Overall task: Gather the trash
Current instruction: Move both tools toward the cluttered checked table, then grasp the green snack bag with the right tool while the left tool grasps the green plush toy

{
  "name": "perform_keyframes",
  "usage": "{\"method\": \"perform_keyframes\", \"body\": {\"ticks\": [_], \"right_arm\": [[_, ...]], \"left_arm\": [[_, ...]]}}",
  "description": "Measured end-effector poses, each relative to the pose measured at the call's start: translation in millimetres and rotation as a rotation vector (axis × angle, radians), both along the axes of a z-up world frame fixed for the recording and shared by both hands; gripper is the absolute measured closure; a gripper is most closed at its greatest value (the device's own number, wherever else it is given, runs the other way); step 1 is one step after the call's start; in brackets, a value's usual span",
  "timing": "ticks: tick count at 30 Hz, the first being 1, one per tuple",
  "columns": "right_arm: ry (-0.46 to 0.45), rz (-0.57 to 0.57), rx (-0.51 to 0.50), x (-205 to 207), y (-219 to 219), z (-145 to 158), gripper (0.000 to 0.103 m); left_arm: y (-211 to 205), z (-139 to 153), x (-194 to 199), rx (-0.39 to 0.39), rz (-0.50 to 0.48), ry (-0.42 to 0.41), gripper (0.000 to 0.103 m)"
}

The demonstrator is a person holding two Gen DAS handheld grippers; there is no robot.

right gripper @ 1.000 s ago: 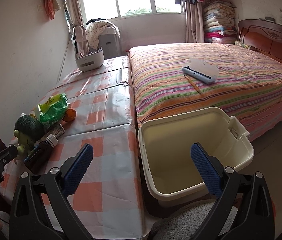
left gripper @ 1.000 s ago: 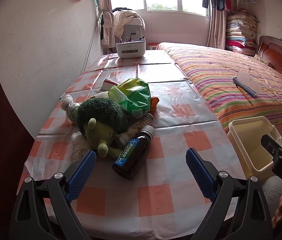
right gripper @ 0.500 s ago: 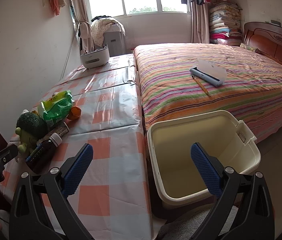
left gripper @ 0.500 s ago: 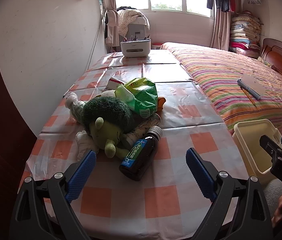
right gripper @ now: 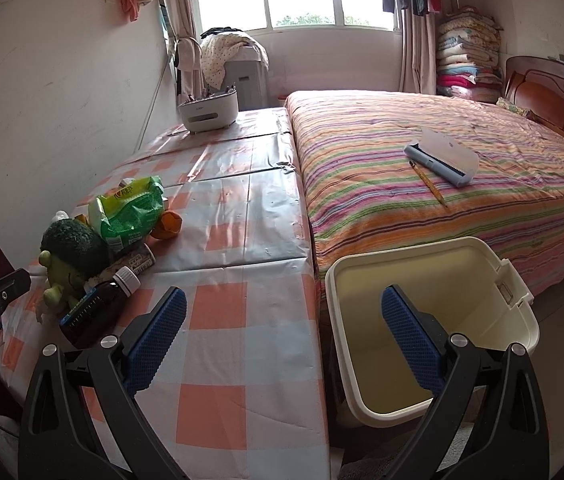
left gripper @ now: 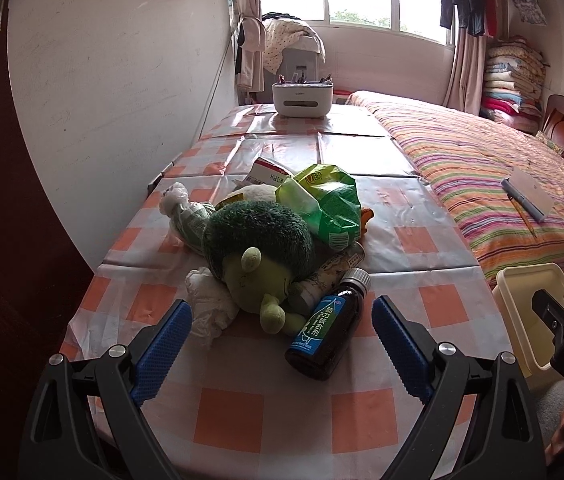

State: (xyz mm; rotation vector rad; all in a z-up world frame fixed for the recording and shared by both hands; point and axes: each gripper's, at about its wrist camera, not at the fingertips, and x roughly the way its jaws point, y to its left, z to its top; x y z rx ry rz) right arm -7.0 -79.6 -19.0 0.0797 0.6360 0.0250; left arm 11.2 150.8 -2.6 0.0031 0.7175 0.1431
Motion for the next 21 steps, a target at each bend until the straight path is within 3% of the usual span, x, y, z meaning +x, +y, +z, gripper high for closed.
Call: {"method": "perform_keyframes", "body": {"ticks": [15, 21], "right_arm": [[0.006, 0.082, 0.007, 29.2, 31.9, 0.9, 0.006], [-0.049, 0.239, 0.034, 50.5, 69.2, 14.3, 0.006]], "left_arm": [[36.7, -7.4, 16.3, -0.040, 0.058, 0.022, 0.014], [59.2, -9.2, 18.0, -0.091, 0.081, 0.035, 0.014]]}}
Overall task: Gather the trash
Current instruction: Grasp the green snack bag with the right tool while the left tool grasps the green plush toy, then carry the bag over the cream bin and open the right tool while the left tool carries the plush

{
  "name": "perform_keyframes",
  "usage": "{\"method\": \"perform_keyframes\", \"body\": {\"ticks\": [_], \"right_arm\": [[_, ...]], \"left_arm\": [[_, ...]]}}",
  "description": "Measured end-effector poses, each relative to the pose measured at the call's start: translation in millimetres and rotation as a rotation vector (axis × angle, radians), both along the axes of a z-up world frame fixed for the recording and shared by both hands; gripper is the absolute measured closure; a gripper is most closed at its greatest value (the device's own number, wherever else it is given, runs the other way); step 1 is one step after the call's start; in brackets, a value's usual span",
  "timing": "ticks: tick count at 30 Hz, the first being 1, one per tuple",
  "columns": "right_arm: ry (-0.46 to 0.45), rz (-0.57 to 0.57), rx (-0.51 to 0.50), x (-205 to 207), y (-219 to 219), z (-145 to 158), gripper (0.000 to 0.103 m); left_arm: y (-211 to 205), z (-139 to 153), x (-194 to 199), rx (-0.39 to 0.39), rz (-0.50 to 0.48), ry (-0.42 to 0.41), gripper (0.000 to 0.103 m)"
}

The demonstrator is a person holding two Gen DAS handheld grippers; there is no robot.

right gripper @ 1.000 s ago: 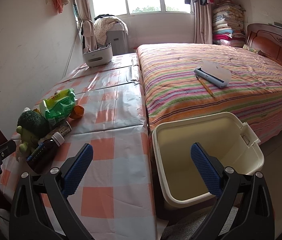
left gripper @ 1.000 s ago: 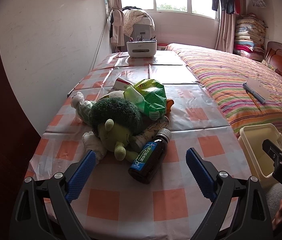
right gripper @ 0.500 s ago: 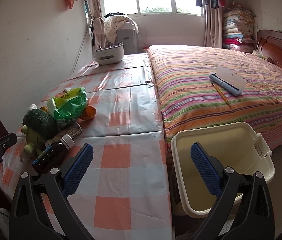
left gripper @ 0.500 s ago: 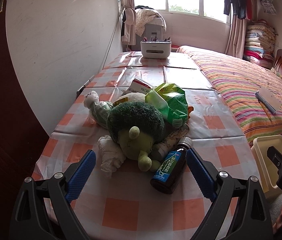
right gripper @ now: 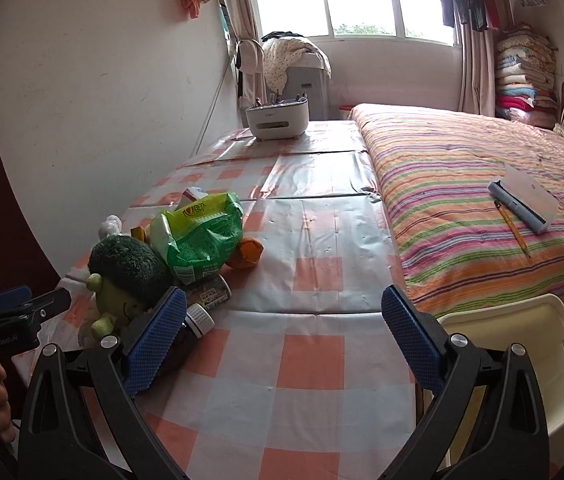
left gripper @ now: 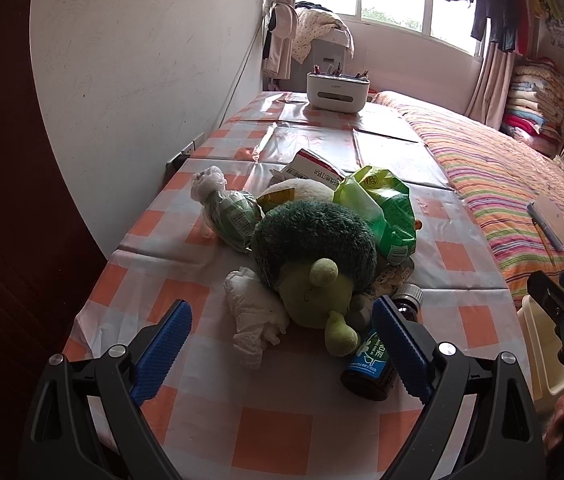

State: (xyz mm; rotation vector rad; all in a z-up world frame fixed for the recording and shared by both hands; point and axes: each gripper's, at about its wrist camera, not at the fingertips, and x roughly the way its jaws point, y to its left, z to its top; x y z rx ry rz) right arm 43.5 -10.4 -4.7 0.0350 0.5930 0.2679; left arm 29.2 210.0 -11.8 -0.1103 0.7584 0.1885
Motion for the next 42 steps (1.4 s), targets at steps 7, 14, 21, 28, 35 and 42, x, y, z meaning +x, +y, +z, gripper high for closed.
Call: {"method": "perform_keyframes", "body": {"ticks": [7, 14, 21, 28, 35, 42], "right_arm": [[0.006, 0.095, -0.030, 50.0, 43.8, -5.3, 0.006], [0.164, 0.108, 0.029, 116.6, 67.7, -21.2, 0.006], [0.311, 0.116, 0.069, 168.4, 94.6, -47.9, 0.006], [0.419, 0.185, 0.202, 193.5, 92.6, -61.7, 0.058], [0.276, 0.219, 0.208, 158.9, 76.6, -29.0, 0.081], [0.207, 0.240, 0.357, 110.4, 30.1, -4.7, 0.081]], "left_arm": [[12.5, -3.3, 10.2, -0.044, 0.012, 0.014, 0.014], [4.0, -12.1, 32.2, -0.047, -0.024, 0.038, 0.014], [-2.5, -33.6, 62.0, -0.050, -0.065, 0.100, 0.014], [-2.2, -48.1, 78.3, -0.068, -0.080, 0.132, 0.014], [-4.7, -49.9, 80.6, -0.084, -0.108, 0.104, 0.028], [-5.8, -46.9, 76.2, -0.085, -0.093, 0.070, 0.039]]}}
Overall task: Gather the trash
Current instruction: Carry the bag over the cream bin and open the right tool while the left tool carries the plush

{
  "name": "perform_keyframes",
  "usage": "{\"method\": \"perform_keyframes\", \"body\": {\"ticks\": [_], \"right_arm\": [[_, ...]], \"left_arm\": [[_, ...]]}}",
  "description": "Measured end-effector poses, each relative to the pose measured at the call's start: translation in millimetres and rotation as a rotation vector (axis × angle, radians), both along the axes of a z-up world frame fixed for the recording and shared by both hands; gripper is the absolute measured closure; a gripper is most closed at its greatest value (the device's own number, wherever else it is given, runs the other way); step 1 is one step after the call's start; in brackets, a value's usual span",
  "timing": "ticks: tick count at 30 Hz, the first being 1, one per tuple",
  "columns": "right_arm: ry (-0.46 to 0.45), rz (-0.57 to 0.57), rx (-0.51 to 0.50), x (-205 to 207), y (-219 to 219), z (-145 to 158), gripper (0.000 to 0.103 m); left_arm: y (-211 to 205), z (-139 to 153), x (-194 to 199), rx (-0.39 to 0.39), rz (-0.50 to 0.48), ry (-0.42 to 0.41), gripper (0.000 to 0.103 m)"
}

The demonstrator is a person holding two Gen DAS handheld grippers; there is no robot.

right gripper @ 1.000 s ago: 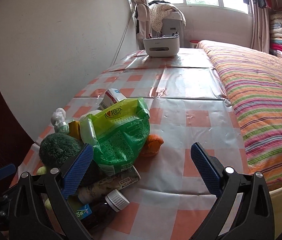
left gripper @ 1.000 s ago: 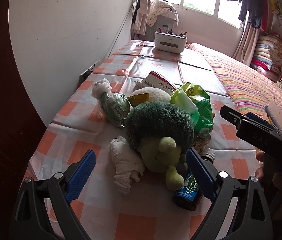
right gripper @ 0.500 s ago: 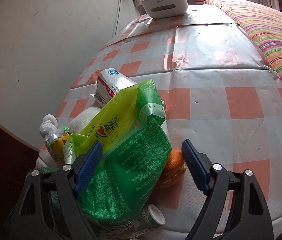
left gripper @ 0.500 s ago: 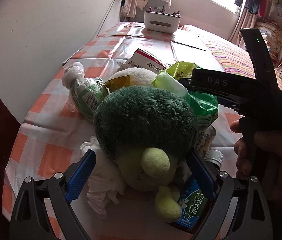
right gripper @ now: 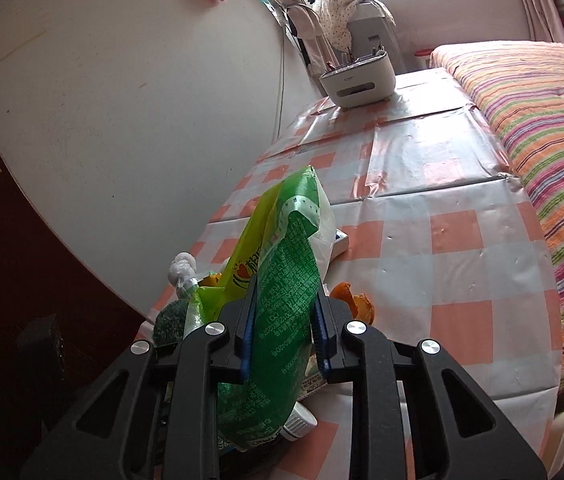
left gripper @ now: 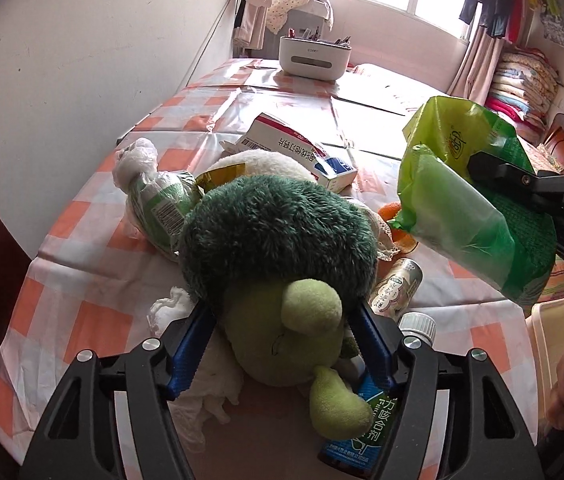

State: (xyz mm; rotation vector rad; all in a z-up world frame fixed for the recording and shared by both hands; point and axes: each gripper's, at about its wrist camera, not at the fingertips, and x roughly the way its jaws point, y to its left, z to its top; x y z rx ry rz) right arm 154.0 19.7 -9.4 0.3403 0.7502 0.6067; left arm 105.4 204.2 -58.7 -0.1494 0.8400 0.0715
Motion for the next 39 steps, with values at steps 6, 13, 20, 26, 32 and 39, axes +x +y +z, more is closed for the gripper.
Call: {"method": "perform_keyframes", "body": {"ticks": [6, 13, 20, 26, 32, 39], "right_arm": [[0.046, -0.104, 0.134, -19.3, -65.7, -0.6, 0.081], [-0.071, -0.276, 0.021, -61.8, -110.9, -0.7, 0.081], [-0.176, -0.376, -0.121, -93.2, -120.9, -15.3, 0.081], [-0.237, -0.438, -0.151, -115.5, -134.3, -19.4, 0.081], [-0.278, -0.494, -0.130, -137.1, -158.6, -14.3, 0.080], [-0.293, -0.615, -0.113, -157.2, -196.5, -14.0, 0.080]], "left_arm": [[6.5, 8.9, -10.6, -0.045, 0.043, -0.052, 0.043], [-6.3, 25.4, -25.5, -0.013, 0.032, -0.114, 0.043], [-37.2, 46.3, -48.3, 0.007, -0.020, -0.161, 0.043], [-67.9, 60.8, -62.6, -0.021, -0.088, -0.182, 0.043], [-110.6, 69.3, -70.2, -0.021, -0.182, -0.187, 0.043], [-152.4, 70.4, -73.3, -0.020, -0.262, -0.174, 0.043]]}}
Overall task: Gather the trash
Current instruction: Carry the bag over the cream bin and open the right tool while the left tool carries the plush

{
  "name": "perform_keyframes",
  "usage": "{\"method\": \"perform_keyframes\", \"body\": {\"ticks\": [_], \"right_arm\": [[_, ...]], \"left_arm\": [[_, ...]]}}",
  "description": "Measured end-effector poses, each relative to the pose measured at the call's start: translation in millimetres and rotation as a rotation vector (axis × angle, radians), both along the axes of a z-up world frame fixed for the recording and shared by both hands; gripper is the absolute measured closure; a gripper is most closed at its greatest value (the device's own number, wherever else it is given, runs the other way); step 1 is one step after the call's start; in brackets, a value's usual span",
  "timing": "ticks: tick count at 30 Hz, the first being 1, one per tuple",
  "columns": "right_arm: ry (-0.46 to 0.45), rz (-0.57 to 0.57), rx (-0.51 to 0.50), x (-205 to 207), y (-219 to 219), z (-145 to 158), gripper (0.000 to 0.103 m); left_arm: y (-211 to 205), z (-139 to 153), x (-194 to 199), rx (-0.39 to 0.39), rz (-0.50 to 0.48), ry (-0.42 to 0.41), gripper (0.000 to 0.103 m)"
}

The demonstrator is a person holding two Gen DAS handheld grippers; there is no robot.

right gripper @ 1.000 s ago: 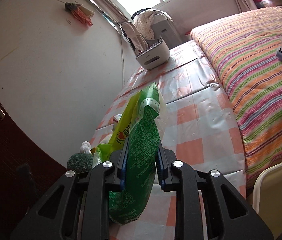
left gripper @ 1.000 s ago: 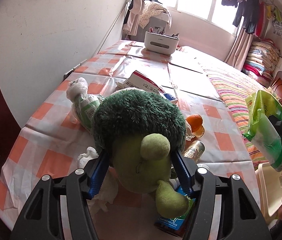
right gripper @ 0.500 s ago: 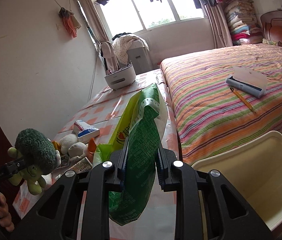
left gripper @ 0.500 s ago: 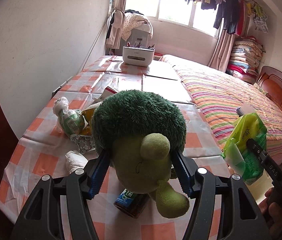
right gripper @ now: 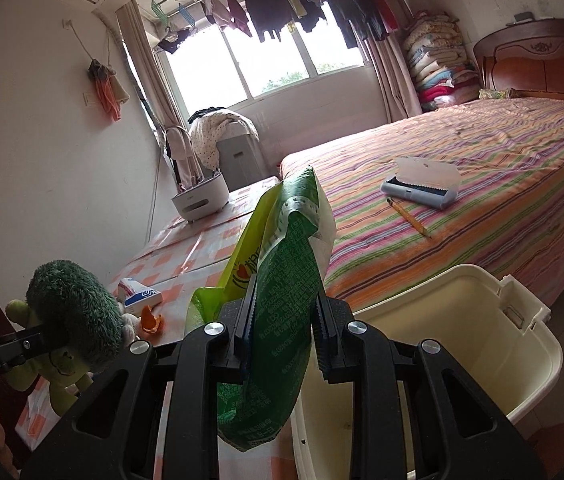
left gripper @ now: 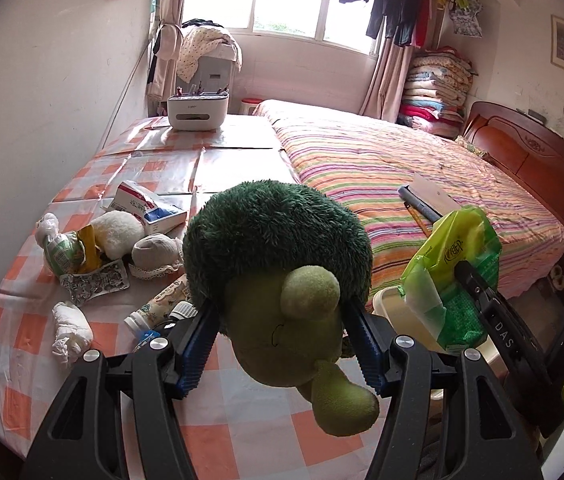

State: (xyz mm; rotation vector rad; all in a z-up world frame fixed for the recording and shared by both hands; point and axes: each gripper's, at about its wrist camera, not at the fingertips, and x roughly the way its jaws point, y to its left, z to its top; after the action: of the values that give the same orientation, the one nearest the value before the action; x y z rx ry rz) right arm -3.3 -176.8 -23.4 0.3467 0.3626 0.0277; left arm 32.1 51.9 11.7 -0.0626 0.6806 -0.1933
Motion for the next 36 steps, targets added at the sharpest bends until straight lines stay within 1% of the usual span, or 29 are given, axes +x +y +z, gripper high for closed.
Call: {"method": "perform_keyframes", "body": {"ticks": [4, 7, 11, 14, 16, 18, 19, 20, 23, 27, 33, 36], "right_arm": [[-0.012, -0.127, -0.035, -8.4, -21.2, 1.1, 0.080], [0.012, -0.195, -0.040, -7.2, -35.6, -2.1, 0.079], [0.061, -0.233, -0.022, -1.5, -50.0, -8.5, 0.077], [0.091, -0.238, -0.002, 2.6, -58.7, -14.4, 0.073], [0.103, -0.249, 0.013, 3.6, -65.3, -17.4, 0.060], [0.087, -0.253, 0.040, 0.0, -69.8, -17.2, 0.045], [0.075, -0.259, 0.048, -2.6, -71.8, -16.8, 0.031], [0.064, -0.270, 0.052, -5.8, -73.6, -16.9, 0.025], [0.046, -0.275, 0.086, -10.1, -80.8, -16.1, 0.025], [0.027, -0.314, 0.154, -17.2, -95.5, -17.7, 0.024], [-0.077, -0.404, 0.229, -38.7, -114.5, -12.3, 0.024], [-0.107, -0.429, 0.251, -45.3, -119.9, -11.5, 0.024]], "left_arm": [[-20.3, 0.1, 3.8, 0.010, -0.040, 0.010, 0.043], [-35.8, 0.4, 6.5, 0.024, -0.073, 0.013, 0.043], [-55.3, 1.5, 8.2, 0.034, -0.113, 0.012, 0.043], [-68.9, 1.9, 9.2, 0.037, -0.136, 0.012, 0.043], [-76.4, 2.3, 10.8, 0.035, -0.148, 0.015, 0.043], [-83.7, 2.0, 11.5, 0.038, -0.160, 0.019, 0.043], [-86.0, 1.6, 12.3, 0.039, -0.165, 0.021, 0.043], [-88.5, 1.2, 13.0, 0.039, -0.169, 0.022, 0.043], [-97.6, 0.6, 13.7, 0.043, -0.181, 0.025, 0.043], [-107.7, -1.3, 17.4, 0.044, -0.196, 0.031, 0.043], [-127.7, -7.2, 23.4, 0.051, -0.230, 0.050, 0.042], [-140.5, -10.4, 25.5, 0.056, -0.258, 0.061, 0.042]]}}
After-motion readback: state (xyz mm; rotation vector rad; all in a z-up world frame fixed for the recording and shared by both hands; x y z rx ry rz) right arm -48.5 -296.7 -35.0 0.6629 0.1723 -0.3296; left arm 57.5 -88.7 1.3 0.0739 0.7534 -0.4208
